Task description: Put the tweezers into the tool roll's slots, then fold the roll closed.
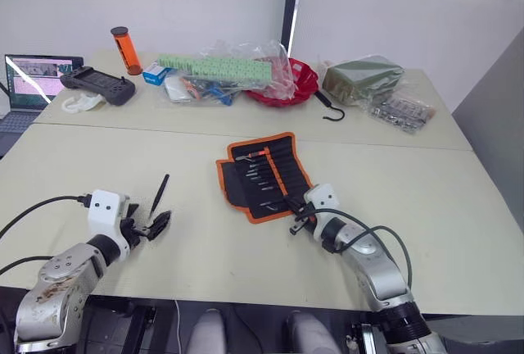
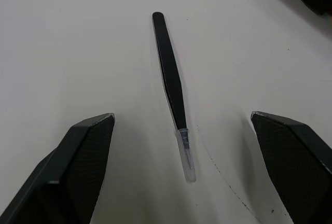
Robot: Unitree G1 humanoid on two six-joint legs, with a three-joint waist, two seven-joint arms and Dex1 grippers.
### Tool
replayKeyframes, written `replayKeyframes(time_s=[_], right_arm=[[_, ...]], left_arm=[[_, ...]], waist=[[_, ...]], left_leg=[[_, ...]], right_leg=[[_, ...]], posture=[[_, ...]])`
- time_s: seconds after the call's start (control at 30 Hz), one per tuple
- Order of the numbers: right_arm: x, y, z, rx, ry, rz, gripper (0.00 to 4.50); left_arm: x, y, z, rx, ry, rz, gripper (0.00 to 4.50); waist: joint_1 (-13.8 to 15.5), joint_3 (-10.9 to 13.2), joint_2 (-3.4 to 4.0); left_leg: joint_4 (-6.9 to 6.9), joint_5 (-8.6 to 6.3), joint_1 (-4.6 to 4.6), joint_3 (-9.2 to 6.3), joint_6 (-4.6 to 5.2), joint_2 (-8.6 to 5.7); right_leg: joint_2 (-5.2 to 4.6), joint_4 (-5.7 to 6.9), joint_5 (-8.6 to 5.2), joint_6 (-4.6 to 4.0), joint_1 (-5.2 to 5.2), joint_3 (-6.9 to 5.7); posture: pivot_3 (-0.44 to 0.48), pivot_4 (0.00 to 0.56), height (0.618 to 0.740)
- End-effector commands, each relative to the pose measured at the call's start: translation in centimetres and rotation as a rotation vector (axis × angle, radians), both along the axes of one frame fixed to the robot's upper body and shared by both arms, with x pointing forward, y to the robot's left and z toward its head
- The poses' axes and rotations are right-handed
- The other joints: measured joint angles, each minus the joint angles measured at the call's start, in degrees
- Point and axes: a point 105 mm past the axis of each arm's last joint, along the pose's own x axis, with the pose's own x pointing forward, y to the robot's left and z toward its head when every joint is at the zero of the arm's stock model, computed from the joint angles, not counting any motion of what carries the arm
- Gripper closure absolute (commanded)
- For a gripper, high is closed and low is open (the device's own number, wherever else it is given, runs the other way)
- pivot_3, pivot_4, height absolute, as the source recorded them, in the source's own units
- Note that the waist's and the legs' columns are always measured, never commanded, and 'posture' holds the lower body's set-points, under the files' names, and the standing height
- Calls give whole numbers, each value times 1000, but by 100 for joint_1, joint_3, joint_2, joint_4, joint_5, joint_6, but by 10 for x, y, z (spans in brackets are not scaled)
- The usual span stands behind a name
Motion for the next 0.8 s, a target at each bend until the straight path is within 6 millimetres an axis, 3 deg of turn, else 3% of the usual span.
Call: replayKeyframes(time_s=[0.03, 0.2, 0.37, 0.53, 0.67, 0.8], right_arm=[[0, -8, -16, -36, 67, -38, 4500], [1, -8, -14, -44, 57, -31, 4500], [1, -9, -13, -46, 57, -37, 4500], [0, -8, -14, -43, 57, -38, 4500], [0, -8, -14, -41, 56, -40, 4500], [0, -9, -13, -37, 53, -49, 4500]], left_arm=[[7, -12, -5, 12, -12, -9, 1204], [9, -18, -14, 11, 8, -1, 2811], [10, -11, -16, 5, 16, 24, 4464], [16, -4, -1, 2, -40, 30, 4464], [27, -4, 24, 31, -123, -17, 4464], [42, -16, 59, 51, -224, -135, 4464]], waist=[[5, -1, 6], [16, -6, 16], [15, -8, 23], [18, -8, 25], [14, -7, 22], [16, -4, 15]], left_leg=[[0, 0, 0, 0, 0, 0], [1, 0, 1, 0, 0, -4], [0, 0, 2, 1, 0, -4], [0, 0, 3, 0, 0, -7], [1, 0, 1, -1, 0, -6], [0, 1, -10, -3, 0, -5]], right_leg=[[0, -7, 1, 1, 3, 0], [-2, -14, 4, 6, 9, 0], [-2, -15, 5, 6, 10, 1], [-4, -15, 5, 7, 12, 0], [-2, -15, 5, 7, 9, 0], [0, -16, 5, 7, 0, -2]], posture=[[0, 150, 738], [0, 150, 738], [0, 150, 738], [0, 150, 738], [0, 150, 738], [0, 150, 738]])
